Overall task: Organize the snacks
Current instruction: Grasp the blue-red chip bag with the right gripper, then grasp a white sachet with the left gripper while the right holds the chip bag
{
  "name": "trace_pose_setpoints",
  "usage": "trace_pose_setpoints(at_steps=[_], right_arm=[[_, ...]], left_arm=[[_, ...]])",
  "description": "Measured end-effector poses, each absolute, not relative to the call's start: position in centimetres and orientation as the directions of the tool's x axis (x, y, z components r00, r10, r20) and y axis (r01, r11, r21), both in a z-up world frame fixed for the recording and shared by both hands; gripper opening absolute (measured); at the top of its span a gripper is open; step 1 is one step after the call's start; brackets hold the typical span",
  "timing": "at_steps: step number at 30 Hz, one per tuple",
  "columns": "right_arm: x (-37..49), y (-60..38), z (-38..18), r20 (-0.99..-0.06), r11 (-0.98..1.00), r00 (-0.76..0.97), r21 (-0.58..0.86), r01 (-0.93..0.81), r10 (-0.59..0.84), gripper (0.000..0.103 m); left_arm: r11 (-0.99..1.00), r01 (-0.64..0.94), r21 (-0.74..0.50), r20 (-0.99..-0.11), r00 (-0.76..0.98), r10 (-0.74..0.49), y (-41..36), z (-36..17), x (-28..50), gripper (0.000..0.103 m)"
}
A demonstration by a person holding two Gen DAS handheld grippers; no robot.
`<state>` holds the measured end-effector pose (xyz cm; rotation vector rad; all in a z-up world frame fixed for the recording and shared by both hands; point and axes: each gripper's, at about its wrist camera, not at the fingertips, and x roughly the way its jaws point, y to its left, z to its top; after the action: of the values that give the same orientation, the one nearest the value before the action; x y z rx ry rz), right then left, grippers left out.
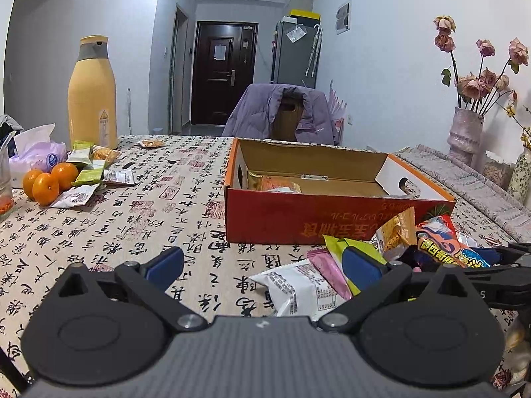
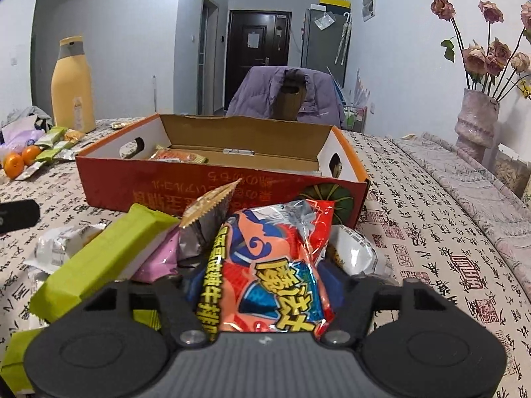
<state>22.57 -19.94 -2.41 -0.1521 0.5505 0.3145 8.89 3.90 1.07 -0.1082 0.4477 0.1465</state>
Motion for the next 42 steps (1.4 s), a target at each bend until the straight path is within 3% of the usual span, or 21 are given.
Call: trace_pose_setpoints(at_steps=[9,16,27,35,39,42], right_arm=[[21.3,-21.5,-1.7,-0.460,0.947,0.844,-0.014,-0.320,0.278,0.060],[19.6,-22.8,-0.6,-0.372,0.955,0.886,-0.001,-0.298,0.276,0.060],[19.1,-24.6,-1.4,-0.369,0.958,0.887,0.037,-0.286,0.279,0.060],[19.1,-25.2,-1.9,-0.370,0.955,0.883,0.058,-0.290,0.290,0.060],[19.1,-25.4,-2.0,-0.372,0.953,0.879,0.067,-0.296,0.299,0.060],[19.1,-25.4,-2.2,-0.373,0.951,0.876,0.072,-0.302,0.307,0.060]], left_arm=[[0.982,-0.177,-0.064,-0.457,0.880,0.129,3.9,1.2,9.2,0.103],[0.981,-0.193,-0.029,-0.520,0.841,0.150,3.5,0.8,11.1,0.103],[0.976,-0.217,0.001,-0.596,0.783,0.175,2.1,-0.4,13.9,0.098],[0.971,-0.237,-0.023,-0.663,0.731,0.163,2.3,-1.4,15.5,0.078],[0.970,-0.235,-0.062,-0.675,0.726,0.133,2.7,-1.7,15.5,0.050],[0.971,-0.231,-0.064,-0.667,0.734,0.131,2.7,-1.6,15.3,0.046]])
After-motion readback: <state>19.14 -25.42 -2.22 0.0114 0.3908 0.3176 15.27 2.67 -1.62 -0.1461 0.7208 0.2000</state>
